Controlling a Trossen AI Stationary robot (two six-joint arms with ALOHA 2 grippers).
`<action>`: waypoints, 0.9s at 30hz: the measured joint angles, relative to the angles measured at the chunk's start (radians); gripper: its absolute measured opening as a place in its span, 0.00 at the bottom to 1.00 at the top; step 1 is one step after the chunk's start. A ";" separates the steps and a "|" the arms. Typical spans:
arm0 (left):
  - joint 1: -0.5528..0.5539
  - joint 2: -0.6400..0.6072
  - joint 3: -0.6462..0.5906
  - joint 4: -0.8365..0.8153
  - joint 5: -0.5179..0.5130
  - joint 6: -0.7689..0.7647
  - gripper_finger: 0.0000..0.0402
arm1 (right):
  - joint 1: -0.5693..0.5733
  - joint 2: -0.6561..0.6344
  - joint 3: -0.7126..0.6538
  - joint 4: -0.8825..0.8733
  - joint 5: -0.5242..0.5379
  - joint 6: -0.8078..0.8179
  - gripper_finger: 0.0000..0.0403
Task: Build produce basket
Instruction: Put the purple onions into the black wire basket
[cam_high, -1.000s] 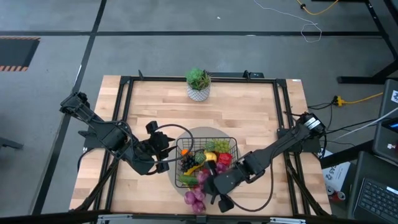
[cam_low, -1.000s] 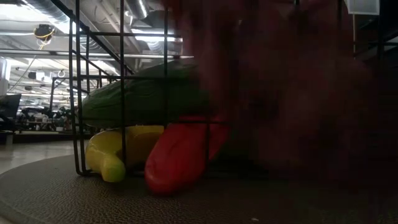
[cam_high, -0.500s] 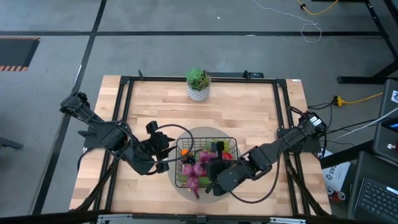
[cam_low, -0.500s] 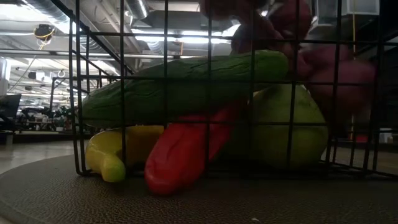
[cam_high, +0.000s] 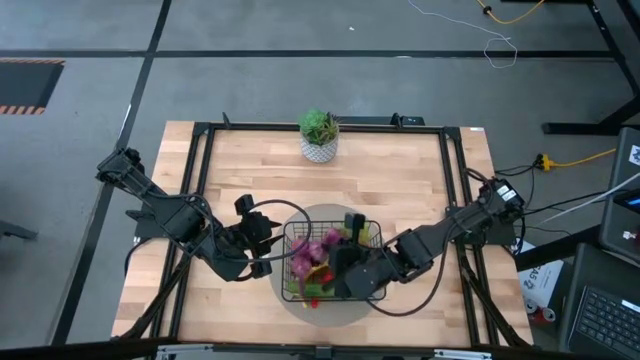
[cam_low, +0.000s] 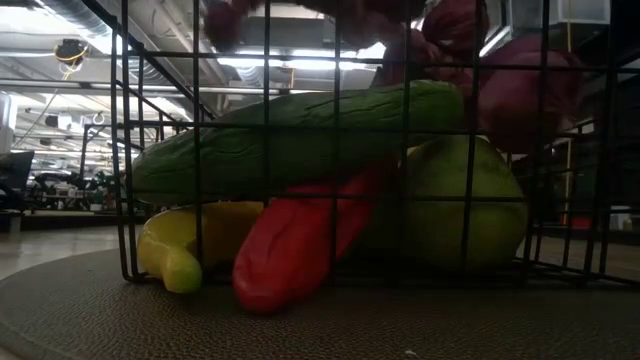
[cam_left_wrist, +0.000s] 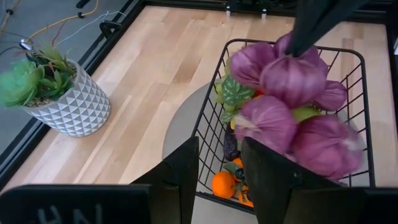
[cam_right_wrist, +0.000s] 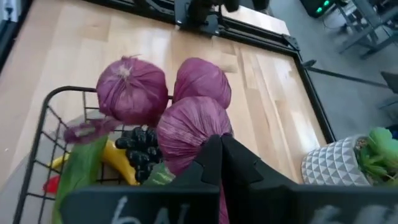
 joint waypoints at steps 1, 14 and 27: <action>0.000 0.000 0.000 0.000 0.000 0.000 0.29 | -0.005 0.000 0.000 -0.001 -0.004 0.000 0.00; 0.000 0.000 0.000 0.000 0.000 0.000 0.29 | -0.061 0.000 -0.026 -0.010 -0.269 0.030 0.00; 0.000 0.000 0.000 0.000 0.000 0.000 0.29 | -0.061 0.000 -0.028 0.009 -0.272 0.001 0.02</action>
